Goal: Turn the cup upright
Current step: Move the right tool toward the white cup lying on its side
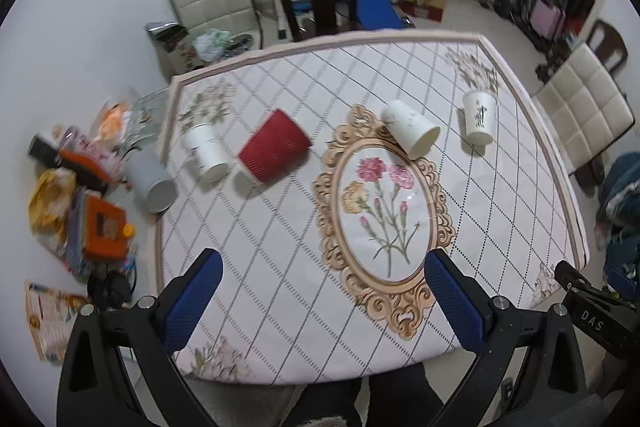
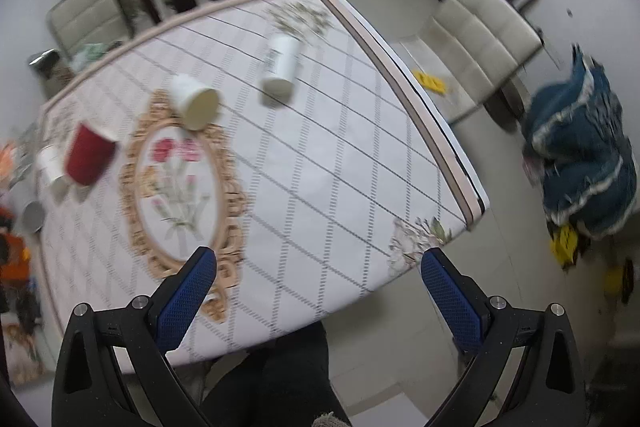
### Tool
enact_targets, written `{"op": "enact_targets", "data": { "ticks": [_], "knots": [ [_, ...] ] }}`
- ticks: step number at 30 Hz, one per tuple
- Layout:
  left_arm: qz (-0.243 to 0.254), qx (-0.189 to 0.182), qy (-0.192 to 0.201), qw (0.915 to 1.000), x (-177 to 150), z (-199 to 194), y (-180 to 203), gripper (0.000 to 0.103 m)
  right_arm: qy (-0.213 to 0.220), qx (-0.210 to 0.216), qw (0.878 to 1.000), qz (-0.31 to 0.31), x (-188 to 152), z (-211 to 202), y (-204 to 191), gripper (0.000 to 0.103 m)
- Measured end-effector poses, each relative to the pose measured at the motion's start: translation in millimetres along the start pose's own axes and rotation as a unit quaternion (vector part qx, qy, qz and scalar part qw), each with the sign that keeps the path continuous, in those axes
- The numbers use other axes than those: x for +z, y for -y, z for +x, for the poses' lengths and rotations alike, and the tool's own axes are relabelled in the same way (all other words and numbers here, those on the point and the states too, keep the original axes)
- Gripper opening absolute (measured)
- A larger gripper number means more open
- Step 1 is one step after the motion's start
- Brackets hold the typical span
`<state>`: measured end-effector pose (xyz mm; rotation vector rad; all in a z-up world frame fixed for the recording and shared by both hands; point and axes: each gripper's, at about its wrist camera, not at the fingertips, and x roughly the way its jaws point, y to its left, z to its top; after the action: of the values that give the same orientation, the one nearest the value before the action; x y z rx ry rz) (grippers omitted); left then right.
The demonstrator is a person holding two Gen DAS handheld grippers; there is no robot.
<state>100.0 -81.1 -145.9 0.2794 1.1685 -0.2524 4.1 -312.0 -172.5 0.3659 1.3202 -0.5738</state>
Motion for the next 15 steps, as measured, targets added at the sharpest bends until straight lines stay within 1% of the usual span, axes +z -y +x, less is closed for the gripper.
{"op": "enact_targets", "data": {
  "ticks": [5, 11, 15],
  "knots": [
    [0.023, 0.005, -0.027, 0.9994, 34, 37, 43, 0.103, -0.031, -0.007, 0.999, 0.027, 31, 55, 34, 0.103],
    [0.055, 0.005, -0.059, 0.9967, 84, 84, 103, 0.103, -0.066, -0.012, 0.997, 0.028, 80, 109, 59, 0.103],
    [0.075, -0.001, -0.072, 0.9946, 114, 117, 139, 0.103, -0.082, -0.018, 0.996, 0.029, 116, 148, 76, 0.103]
  ]
}}
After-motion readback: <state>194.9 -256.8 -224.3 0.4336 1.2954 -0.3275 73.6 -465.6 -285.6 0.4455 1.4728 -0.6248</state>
